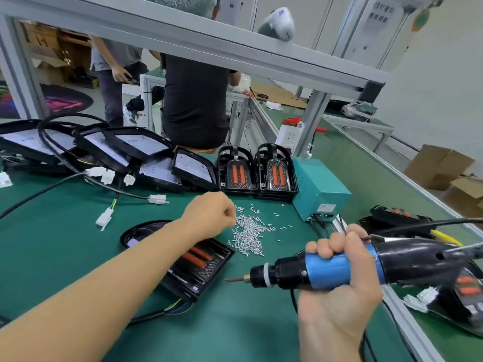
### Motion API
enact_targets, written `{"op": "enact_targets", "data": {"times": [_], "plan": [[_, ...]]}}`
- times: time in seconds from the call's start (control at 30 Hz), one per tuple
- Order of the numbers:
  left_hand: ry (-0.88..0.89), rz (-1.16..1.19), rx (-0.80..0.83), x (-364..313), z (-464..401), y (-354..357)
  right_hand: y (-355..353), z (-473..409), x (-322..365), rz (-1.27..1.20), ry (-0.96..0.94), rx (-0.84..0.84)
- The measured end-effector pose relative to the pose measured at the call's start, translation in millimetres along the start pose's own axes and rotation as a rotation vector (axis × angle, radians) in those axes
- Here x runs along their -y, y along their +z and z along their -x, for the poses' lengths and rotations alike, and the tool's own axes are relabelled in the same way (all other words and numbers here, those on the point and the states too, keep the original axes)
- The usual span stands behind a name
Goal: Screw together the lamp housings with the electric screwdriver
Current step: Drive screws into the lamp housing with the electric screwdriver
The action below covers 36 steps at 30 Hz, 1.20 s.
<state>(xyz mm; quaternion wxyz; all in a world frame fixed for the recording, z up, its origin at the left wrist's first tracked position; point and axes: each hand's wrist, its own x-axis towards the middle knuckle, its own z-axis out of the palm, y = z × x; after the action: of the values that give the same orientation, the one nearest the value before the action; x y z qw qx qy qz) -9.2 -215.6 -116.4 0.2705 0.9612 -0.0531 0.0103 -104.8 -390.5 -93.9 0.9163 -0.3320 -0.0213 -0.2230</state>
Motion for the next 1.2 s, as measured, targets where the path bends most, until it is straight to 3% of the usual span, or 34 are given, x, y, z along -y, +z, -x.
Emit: {"op": "enact_targets", "data": {"times": [0.13,0.3,0.6,0.87,1.1,1.2], "plan": [[-0.132,0.101,0.16,4.7,-32.0,12.2,-7.0,-2.0,-1.7,-0.01,-0.011,-0.072],[-0.225,0.002,0.219,17.1,-38.6,22.3,-15.3,-6.8,-3.0,-0.014,-0.006,-0.093],[-0.082,-0.299,0.178,10.8,-34.6,23.9,-8.1,-21.4,-12.1,-0.022,-0.041,-0.073],[-0.018,-0.185,0.233,25.7,-26.8,16.8,12.3,-56.0,-23.9,0.013,-0.119,-0.071],[0.074,0.61,0.183,11.1,8.3,-6.2,19.4,-58.5,-14.4,-0.044,-0.126,-0.032],[0.118,0.738,0.196,6.3,22.5,-10.2,25.5,-57.2,-6.4,-0.074,-0.163,0.009]]}}
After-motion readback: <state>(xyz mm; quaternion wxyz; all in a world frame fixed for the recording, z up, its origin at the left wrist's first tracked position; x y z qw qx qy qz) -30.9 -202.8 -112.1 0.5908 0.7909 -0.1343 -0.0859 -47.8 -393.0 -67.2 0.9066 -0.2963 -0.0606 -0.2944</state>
